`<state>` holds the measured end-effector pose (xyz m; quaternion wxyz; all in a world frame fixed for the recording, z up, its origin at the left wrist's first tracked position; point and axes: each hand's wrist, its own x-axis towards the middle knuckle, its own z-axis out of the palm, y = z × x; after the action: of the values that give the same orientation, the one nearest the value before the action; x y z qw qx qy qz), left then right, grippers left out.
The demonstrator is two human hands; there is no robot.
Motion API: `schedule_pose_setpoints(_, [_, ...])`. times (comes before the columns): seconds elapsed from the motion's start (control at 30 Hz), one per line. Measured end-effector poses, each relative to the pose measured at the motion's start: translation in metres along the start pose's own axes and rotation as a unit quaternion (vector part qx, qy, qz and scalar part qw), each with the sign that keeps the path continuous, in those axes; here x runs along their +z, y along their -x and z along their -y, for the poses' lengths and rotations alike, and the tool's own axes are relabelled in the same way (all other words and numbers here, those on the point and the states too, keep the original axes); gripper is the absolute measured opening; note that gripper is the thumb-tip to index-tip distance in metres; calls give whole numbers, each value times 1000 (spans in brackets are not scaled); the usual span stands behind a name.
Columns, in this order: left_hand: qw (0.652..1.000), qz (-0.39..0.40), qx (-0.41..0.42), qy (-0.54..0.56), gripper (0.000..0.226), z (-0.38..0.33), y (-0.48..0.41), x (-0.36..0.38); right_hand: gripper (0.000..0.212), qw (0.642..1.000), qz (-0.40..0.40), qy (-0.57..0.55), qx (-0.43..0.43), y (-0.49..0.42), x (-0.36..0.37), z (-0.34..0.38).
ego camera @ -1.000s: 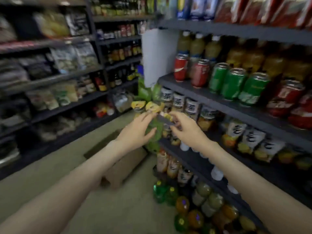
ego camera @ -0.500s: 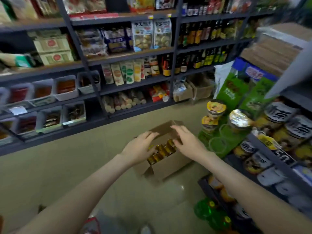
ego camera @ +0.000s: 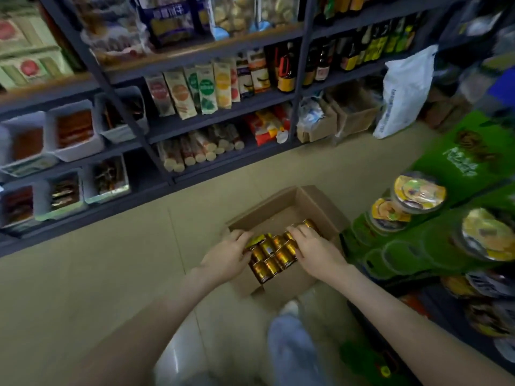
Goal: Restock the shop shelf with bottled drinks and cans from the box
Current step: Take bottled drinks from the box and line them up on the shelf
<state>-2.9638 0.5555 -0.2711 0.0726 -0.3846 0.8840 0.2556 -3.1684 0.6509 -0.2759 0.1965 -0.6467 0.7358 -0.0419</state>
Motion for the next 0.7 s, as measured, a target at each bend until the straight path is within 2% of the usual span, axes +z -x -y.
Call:
schedule_pose_setpoints(0.1, [998, 30, -53, 28, 50, 34, -43, 23, 60, 998, 54, 32, -26, -57, 21, -24])
schedule_pose_setpoints(0.17, [994, 50, -94, 27, 60, 57, -73, 40, 67, 995, 78, 48, -38, -95, 42, -42])
schedule_pose_setpoints(0.3, [992, 67, -106, 19, 71, 107, -142, 92, 76, 985, 155, 67, -29, -164, 106, -77])
schedule_pose_setpoints(0.4, [992, 59, -104, 25, 51, 148, -199, 149, 71, 979, 202, 19, 4, -208, 183, -101])
schedule_pose_setpoints(0.43, [993, 50, -103, 24, 51, 163, -219, 172, 70, 978, 208, 4, 12, -223, 212, -108])
schedule_pose_setpoints(0.63, [981, 51, -164, -90, 75, 265, -317, 326, 69, 974, 223, -14, 44, -319, 385, -141])
schedule_pose_setpoints(0.7, [980, 38, -161, -112, 80, 298, -339, 362, 66, 976, 213, -11, 32, -353, 439, -145])
